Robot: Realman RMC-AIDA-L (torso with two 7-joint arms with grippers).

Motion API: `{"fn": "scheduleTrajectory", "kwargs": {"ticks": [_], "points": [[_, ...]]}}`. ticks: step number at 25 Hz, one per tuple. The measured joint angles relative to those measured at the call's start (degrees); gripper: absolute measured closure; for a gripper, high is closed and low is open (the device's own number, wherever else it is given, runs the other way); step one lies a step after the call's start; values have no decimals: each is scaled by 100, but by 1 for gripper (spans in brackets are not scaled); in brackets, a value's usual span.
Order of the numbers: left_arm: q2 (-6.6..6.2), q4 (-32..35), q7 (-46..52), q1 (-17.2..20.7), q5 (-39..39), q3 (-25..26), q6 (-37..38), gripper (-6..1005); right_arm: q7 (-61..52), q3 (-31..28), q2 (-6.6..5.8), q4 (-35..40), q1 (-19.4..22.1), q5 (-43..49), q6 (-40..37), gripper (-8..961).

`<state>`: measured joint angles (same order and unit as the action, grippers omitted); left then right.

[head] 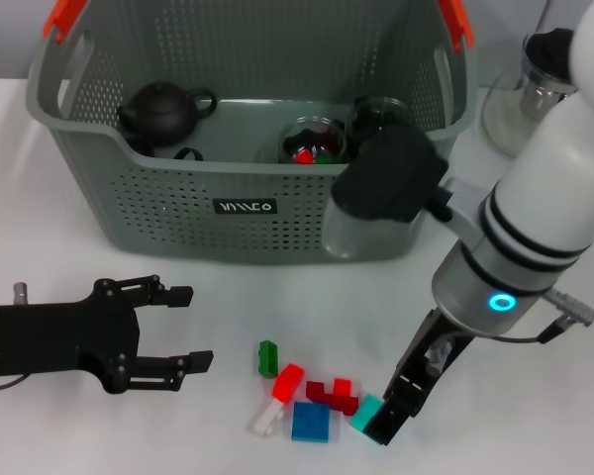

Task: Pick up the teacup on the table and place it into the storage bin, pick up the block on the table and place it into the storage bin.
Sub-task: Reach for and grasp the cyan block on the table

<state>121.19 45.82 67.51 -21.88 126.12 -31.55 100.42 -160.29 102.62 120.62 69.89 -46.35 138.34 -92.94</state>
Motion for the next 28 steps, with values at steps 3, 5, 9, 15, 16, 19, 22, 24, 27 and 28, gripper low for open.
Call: {"fn": "scheduleTrajectory", "kwargs": {"ticks": [3, 5, 9, 15, 16, 19, 22, 24, 27, 28], "points": [[8, -7, -1, 0, -2, 0, -10, 170, 12, 252, 10, -233, -102, -1, 192, 13], [13, -10, -5, 0, -12, 0, -10, 170, -1, 399, 13, -355, -151, 0, 301, 12], [18, -20, -13, 0, -20, 1, -16, 170, -33, 572, 19, -482, -194, -1, 465, 12], [18, -74, -23, -14, -19, 0, -16, 170, -75, 785, 37, -685, -267, -26, 733, 12], [19, -76, -27, -14, -18, 0, -17, 170, -90, 831, 39, -692, -271, -31, 776, 12], [23, -77, -45, -7, -14, 0, -16, 170, -109, 904, 40, -711, -292, -36, 839, 12], [27, -81, -68, 0, -21, 1, -18, 169, -109, 971, 42, -719, -309, -36, 879, 12], [27, -102, -72, -3, -23, 0, -22, 169, -110, 1046, 46, -720, -318, -36, 924, 12], [18, -172, -76, -31, -15, 0, -31, 169, -143, 1177, 51, -723, -335, -36, 998, 12], [14, -186, -80, -36, -12, 0, -34, 169, -151, 1207, 54, -725, -341, -36, 1015, 12]]}}
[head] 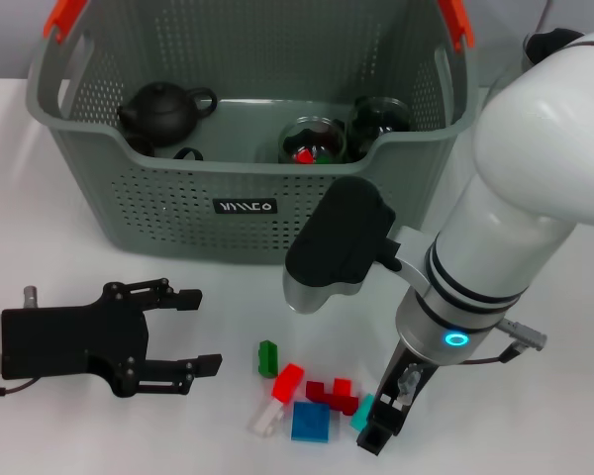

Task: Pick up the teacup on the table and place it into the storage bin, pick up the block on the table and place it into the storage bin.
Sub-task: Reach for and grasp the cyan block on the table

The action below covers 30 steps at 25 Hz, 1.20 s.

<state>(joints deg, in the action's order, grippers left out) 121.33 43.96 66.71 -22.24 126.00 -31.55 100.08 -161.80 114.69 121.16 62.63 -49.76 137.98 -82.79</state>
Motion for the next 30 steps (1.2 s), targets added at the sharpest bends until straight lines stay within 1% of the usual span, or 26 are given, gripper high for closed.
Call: {"fn": "scheduleTrajectory", "kwargs": {"ticks": [2, 7, 13, 21, 30], "points": [[-8, -31, -28, -7, 5, 0, -14, 169, -16, 52, 5, -5, -14, 0, 35, 12], [-12, -39, -70, -4, -2, 0, -44, 169, -48, 128, 18, -18, -44, 1, 82, 170], [-9, -39, -71, 4, 2, 0, -61, 169, -53, 166, 34, -104, -76, 1, 160, 203], [-4, -37, -71, 9, 3, 0, -61, 170, -136, 414, 42, -143, -140, 0, 287, 206], [-4, -37, -71, 9, 3, 0, -59, 170, -190, 433, 32, -143, -150, -12, 243, 296]]}}
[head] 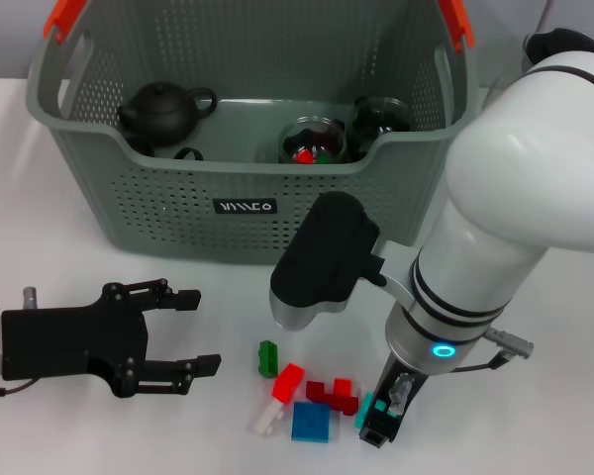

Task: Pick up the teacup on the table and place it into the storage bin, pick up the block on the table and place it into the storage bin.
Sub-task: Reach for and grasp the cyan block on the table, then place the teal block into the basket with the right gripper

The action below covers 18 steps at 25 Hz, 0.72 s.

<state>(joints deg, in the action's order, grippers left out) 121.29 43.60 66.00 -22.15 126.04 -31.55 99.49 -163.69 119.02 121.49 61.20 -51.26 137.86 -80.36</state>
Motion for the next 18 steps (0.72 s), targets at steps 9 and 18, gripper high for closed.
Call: {"fn": "scheduleTrajectory", "kwargs": {"ticks": [9, 18], "points": [[0, 0, 0, 18, -3, 0, 0, 170, -165, -384, -103, 805, 104, 242, -497, 528], [-16, 0, -5, 15, -4, 127, 37, 170, -152, -2349, -94, 3272, -30, 384, -2468, 523]]}}
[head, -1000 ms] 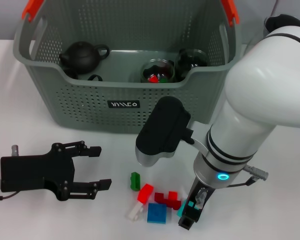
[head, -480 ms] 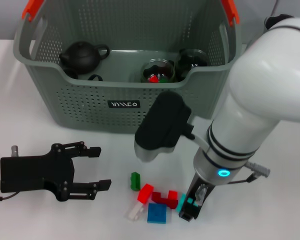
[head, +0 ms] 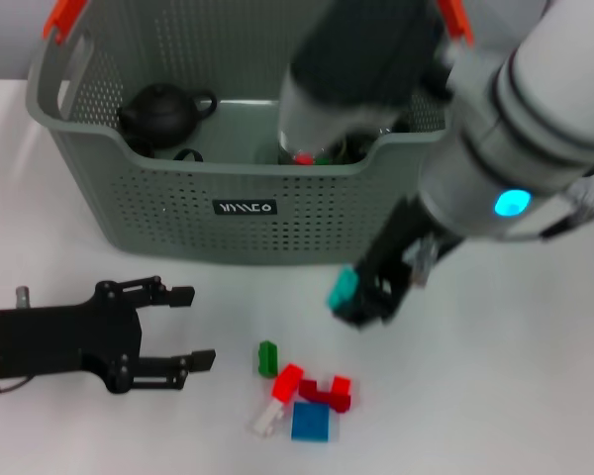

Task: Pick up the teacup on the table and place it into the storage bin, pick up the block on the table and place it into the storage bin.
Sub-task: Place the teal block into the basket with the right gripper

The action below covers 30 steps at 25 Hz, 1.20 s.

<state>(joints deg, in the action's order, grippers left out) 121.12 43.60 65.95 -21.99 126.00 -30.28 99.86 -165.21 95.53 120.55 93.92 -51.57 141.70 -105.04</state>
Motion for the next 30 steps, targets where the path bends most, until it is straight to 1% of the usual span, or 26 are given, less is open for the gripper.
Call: {"fn": "scheduleTrajectory", "kwargs": {"ticks": [2, 4, 6, 10, 12, 15, 17, 19, 21, 25, 30], "points": [[0, 0, -6, 2, -7, 0, -1, 170, 80, -543, 3, 237, -285, -121, -46, 520], [-1, 0, -8, 0, -14, 2, -11, 170, 252, -932, 12, 295, -499, -124, 145, 518], [-1, -2, -9, -13, -22, 4, -19, 170, 490, -1223, 18, 257, -640, -47, 582, 516], [-9, -8, -3, -31, -32, 11, -2, 169, 771, -1363, -6, -173, -722, 274, 1830, 511], [-10, -9, 12, -33, -39, 12, 2, 169, 865, -1356, -13, -654, -735, 419, 2425, 508], [-10, -10, 27, -45, -45, 15, -8, 169, 965, -1329, -20, -1706, -813, 670, 3307, 505], [-10, -10, 34, -58, -45, 36, -8, 169, 1035, -1371, -26, -2408, -908, 807, 3784, 503], [-10, -10, 40, -72, -46, 83, 3, 169, 1157, -1464, -29, -2944, -988, 853, 4102, 500], [-10, -10, 43, -80, -47, 105, 7, 169, 1257, -1594, -30, -3321, -1035, 863, 4319, 498], [-10, -10, 48, -97, -49, 110, 16, 169, 1390, -1945, -38, -3747, -1049, 845, 4478, 493], [-10, -10, 50, -103, -50, 111, 22, 169, 1431, -1985, -39, -3765, -1019, 862, 4528, 487]]}}
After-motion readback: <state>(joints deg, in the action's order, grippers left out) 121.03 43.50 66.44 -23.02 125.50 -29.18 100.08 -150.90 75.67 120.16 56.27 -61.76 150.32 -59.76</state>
